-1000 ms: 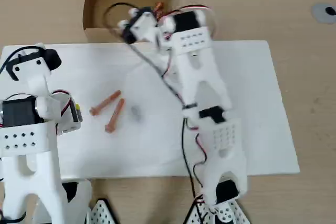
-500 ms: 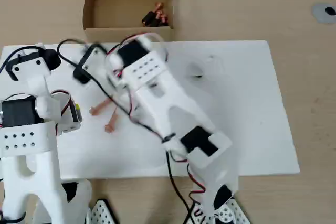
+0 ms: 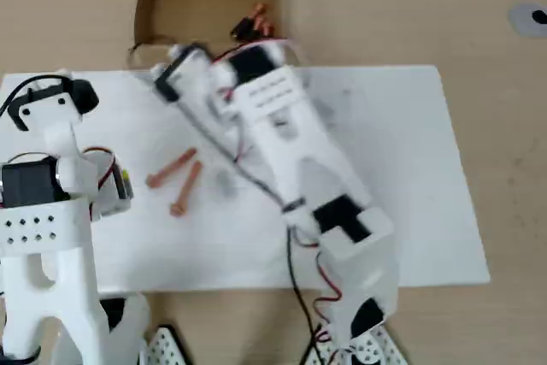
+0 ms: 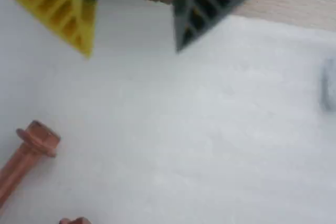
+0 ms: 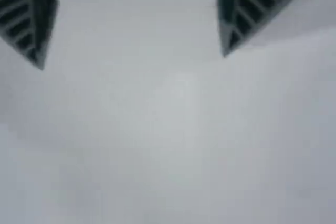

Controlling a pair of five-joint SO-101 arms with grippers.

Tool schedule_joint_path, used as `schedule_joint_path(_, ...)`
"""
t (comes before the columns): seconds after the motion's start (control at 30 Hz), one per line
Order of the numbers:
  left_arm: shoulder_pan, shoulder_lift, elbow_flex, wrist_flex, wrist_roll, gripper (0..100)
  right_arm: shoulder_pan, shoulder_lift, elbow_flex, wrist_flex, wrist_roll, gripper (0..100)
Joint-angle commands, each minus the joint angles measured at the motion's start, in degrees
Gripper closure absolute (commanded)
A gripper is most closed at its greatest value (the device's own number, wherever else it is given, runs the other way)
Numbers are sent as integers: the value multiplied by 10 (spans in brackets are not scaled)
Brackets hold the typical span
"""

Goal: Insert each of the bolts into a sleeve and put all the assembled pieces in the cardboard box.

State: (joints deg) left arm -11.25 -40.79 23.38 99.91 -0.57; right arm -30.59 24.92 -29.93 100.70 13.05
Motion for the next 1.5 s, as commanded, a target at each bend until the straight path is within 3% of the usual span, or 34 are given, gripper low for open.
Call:
schedule_joint_path(0.0, -7, -6, -30, 4, -2, 888, 65, -40, -39, 6, 35, 662)
schedule_joint_path(0.3, -6, -6, -30, 4, -2, 887, 180, -35, -70, -48, 84, 623)
schedule_joint_path(0.67, -6, -6, -29, 4, -2, 888, 285, -8, -149, -88, 55, 620)
schedule_joint_path(1.23, -7, -6, -25, 4, -3, 889, 168, 126, -164, -68, 3, 621)
schedule_joint_path(1.47, -7, -6, -25, 4, -3, 889, 178, 190, -160, -64, 5, 621)
